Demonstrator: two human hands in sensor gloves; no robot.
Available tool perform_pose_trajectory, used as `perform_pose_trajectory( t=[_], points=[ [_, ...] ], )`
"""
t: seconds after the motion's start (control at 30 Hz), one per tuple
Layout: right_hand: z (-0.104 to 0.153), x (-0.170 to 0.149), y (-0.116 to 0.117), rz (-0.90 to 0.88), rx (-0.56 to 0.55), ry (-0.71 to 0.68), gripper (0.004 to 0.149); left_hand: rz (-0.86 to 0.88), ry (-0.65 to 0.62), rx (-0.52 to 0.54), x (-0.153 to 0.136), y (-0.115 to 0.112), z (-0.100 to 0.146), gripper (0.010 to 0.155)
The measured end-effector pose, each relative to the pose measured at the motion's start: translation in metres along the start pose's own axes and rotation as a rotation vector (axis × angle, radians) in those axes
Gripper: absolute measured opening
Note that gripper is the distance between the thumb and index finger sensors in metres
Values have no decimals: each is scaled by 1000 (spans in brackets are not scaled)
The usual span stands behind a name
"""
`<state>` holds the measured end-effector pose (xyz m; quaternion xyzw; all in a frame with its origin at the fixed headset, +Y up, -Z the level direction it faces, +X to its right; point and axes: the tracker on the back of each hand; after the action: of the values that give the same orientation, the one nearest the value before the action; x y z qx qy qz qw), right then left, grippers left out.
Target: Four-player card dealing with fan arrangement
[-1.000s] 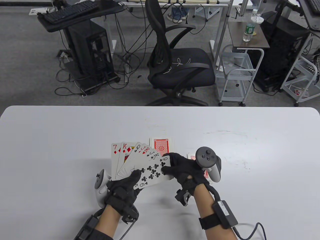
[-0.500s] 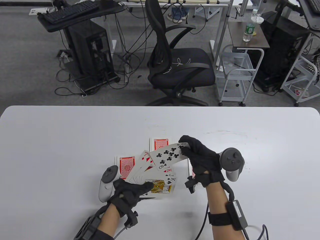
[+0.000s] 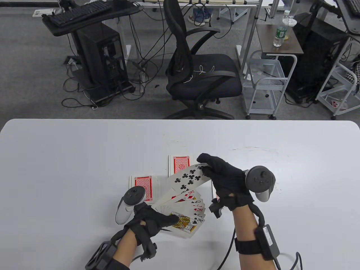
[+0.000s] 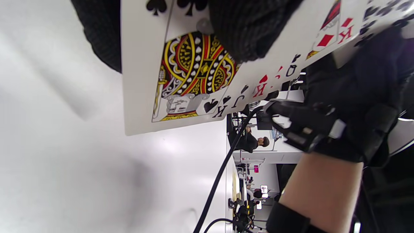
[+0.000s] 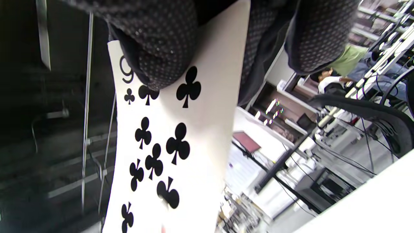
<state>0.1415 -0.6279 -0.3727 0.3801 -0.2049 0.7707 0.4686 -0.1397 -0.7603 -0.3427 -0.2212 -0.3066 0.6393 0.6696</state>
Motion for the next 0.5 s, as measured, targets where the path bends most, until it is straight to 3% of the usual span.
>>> perform_pose_trajectory(
  t=[0.23,0.33,0.43,0.5],
  points=[
    [-7,7,46,39,314,15,56,45,-29,71,3,10,6,53],
    [-5,6,64,24,392,28,61,71,-42,95,2,11,8,53],
    [-2,-2,66,-44,376,64,64,93,-41,116,0,11,9,53],
    [1,-7,58,-61,258,117,71,144,-76,145,1,12,9,53]
  ],
)
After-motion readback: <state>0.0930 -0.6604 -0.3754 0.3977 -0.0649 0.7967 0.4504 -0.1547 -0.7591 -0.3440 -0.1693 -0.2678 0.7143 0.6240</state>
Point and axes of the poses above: the tracker on the back of each hand, its own x axis roughly to the thumb side, its own z axis roughly from the fingertips to the wrist, y = z × x, and after that the axes turned 15 degrees about -y, right-handed
